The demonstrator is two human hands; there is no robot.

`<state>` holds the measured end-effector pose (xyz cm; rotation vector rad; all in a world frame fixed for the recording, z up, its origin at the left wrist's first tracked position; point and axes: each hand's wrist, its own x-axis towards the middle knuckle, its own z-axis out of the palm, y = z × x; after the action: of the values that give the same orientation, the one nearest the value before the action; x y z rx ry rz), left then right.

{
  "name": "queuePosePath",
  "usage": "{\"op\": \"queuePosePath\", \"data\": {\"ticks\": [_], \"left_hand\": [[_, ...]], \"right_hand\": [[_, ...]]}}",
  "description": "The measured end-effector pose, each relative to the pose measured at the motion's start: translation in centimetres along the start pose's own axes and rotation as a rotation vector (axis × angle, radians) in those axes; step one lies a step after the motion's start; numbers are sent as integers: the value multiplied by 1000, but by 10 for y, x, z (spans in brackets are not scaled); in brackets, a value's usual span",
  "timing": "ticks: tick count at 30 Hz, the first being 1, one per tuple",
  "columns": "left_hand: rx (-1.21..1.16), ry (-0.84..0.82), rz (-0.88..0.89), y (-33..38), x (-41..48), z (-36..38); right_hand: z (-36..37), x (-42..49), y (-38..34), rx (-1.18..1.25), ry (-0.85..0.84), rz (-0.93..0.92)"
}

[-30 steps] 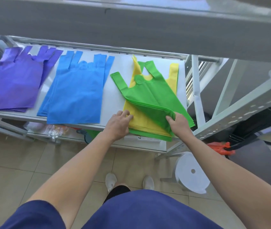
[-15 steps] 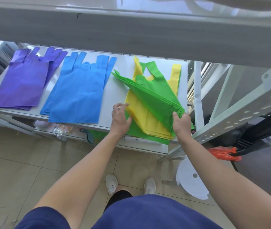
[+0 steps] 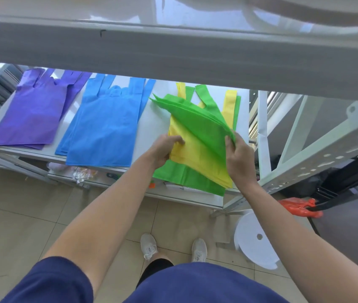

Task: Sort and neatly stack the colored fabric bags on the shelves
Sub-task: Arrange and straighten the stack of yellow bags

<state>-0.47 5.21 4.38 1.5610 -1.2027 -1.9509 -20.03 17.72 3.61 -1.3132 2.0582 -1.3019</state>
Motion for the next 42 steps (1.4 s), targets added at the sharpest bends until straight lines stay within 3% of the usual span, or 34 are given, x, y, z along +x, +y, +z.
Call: {"op": "queuePosePath", "data": {"ticks": [3, 6, 11, 15, 18, 22, 24, 26, 28, 37, 40, 42], "left_hand": [[-413, -55, 147, 35, -40, -20], [-609, 40, 272, 50, -75, -56], [-824, 156, 424, 58, -108, -92], [-846, 116, 527, 61, -128, -101], [-839, 85, 563, 58, -138, -102], [-868, 31, 587, 51, -156, -102], [-907, -7, 596, 40, -168, -102], [-908, -4, 579, 19, -183, -103], [-871, -14, 546, -10, -198, -106], [-965, 125, 560, -109, -254, -133], [-1026, 130, 524, -125, -276, -159], [-1058, -11, 592, -134, -292, -184]], "right_hand": [[1, 0, -9, -231, -169, -296], [24, -11, -3, -369, -352, -448], [50, -38, 17, -537, -664, -381], [55, -44, 24, -547, -740, -213], [47, -38, 12, -520, -883, -201], [46, -37, -20, -277, -958, -158], [53, -37, -44, 79, -981, 118], [63, -33, -64, 563, -1064, 577], [71, -29, -83, 844, -1122, 806], [138, -79, -136, 719, -1194, 885], [159, -94, -153, 668, -1180, 744], [170, -96, -166, 653, -1174, 577]]}}
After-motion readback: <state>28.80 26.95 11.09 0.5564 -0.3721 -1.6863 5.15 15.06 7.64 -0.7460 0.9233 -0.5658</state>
